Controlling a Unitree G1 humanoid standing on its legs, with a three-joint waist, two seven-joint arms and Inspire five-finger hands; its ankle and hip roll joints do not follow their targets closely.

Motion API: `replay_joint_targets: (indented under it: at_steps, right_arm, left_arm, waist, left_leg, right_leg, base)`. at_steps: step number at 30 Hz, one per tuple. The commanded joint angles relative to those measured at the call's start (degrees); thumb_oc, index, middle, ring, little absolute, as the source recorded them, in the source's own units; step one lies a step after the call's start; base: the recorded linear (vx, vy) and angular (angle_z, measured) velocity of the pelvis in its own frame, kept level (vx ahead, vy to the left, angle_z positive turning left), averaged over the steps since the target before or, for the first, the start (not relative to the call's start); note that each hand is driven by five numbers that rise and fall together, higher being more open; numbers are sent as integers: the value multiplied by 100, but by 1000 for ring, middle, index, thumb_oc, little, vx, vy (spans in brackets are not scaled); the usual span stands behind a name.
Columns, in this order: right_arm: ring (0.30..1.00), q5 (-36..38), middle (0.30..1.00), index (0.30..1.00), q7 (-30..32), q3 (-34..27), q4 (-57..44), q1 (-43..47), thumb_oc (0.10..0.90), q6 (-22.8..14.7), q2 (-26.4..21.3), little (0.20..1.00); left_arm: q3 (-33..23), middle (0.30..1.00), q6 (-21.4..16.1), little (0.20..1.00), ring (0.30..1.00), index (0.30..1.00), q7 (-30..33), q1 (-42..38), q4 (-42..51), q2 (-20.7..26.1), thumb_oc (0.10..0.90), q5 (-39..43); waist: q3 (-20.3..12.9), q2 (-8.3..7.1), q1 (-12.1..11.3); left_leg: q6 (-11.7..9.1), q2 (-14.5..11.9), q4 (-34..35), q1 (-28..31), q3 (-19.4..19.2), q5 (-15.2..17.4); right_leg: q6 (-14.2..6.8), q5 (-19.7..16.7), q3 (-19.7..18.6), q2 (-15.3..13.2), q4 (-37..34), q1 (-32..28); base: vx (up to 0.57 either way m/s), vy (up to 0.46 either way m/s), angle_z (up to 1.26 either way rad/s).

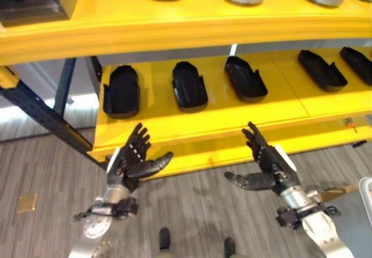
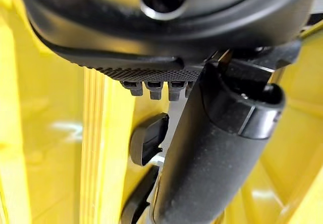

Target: Move parts from the plastic box to the shelf.

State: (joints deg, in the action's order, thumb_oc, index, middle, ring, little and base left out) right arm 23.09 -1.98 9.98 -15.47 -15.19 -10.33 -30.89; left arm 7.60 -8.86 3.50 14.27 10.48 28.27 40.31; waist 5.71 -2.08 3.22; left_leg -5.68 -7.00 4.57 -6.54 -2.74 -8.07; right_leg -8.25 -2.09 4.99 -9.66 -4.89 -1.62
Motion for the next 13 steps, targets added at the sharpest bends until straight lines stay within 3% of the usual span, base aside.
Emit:
replay_joint_targets:
  at_steps: [1, 2, 5, 13]
  right_arm:
    - [1000, 288, 1000, 1000, 69, -171, -7, 253, 900, -551, -43, 1000]
    - [1000, 327, 1000, 1000, 80, -151, 28, 246, 900, -561, -12, 1000]
    - [1000, 364, 1000, 1000, 162, -94, 210, 149, 900, -533, 157, 1000]
    - [1000, 384, 1000, 1000, 152, -35, 208, 135, 900, -504, 150, 1000]
  left_arm:
    - [-15, 1000, -464, 1000, 1000, 1000, -272, -355, -232, 79, 900, 106]
    - [103, 1000, -400, 1000, 1000, 1000, -351, -309, -410, -26, 900, 325]
    - [130, 1000, -418, 1000, 1000, 1000, -300, -70, -763, -265, 900, -7]
    - [80, 1000, -420, 1000, 1000, 1000, -231, -25, -840, -253, 900, -191]
  waist:
    - [-643, 37, 100]
    - [-660, 27, 105]
    - [-721, -35, 102]
    - [-762, -75, 68]
  left_leg:
    - [225, -170, 43, 240, -159, 242]
    - [227, -171, 43, 259, -172, 246]
    - [229, -186, 43, 346, -160, 282]
    - [228, -195, 43, 390, -122, 302]
  right_leg:
    - [1, -128, -187, 113, 123, 333]
    - [2, -135, -194, 115, 114, 317]
    - [12, -99, -233, 133, 145, 234]
    - [11, -72, -213, 123, 150, 169]
  base:
    - [0, 0, 0]
    - [0, 0, 0]
    - [8, 10, -4]
    - [1, 1, 0]
